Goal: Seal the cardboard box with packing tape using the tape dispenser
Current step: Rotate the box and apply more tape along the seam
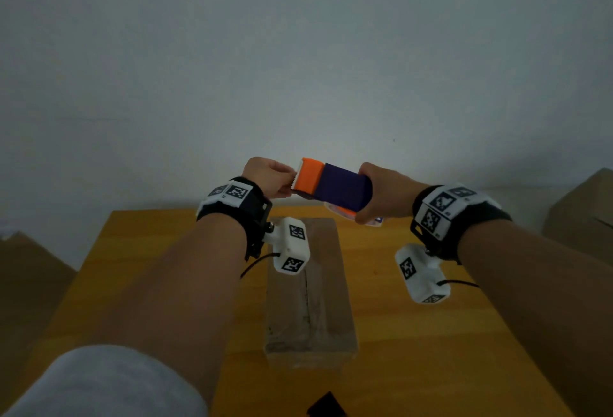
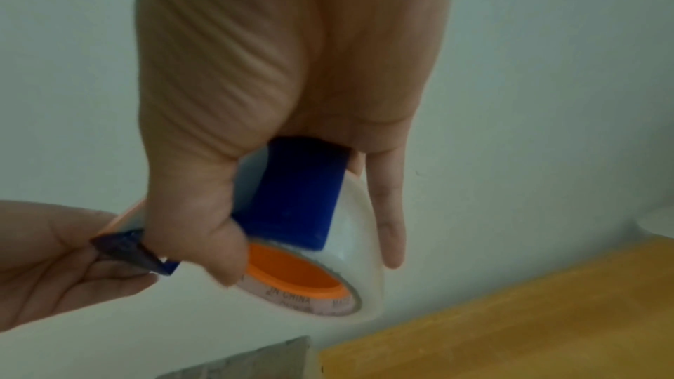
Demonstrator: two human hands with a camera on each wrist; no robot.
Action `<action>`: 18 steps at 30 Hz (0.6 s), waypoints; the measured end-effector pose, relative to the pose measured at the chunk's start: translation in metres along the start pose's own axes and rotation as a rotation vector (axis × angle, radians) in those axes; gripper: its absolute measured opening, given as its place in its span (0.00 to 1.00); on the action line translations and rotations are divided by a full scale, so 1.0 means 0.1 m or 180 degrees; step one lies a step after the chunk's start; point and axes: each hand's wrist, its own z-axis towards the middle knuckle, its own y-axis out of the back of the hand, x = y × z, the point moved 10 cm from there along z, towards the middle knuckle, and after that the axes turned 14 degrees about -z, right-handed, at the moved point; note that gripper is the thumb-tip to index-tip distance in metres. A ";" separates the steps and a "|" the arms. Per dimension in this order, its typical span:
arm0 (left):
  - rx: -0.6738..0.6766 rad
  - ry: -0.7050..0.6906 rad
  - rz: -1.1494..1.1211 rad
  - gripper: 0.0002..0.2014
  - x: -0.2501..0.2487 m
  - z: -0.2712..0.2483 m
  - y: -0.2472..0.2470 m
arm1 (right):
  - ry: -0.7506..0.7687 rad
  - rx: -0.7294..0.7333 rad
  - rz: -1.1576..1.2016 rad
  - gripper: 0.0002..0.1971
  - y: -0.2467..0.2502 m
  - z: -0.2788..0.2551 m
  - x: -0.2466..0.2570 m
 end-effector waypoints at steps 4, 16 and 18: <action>0.0034 0.0230 -0.0093 0.03 0.12 0.01 0.10 | 0.0058 -0.0262 -0.0187 0.29 0.05 0.02 0.04; 0.0141 0.0650 -0.0161 0.05 0.49 -0.02 0.21 | 0.0094 -0.0227 -0.0906 0.25 -0.04 0.05 0.06; -0.0005 0.0700 -0.0171 0.05 0.52 -0.01 0.31 | 0.0036 -0.0180 -0.0963 0.24 -0.05 0.05 -0.03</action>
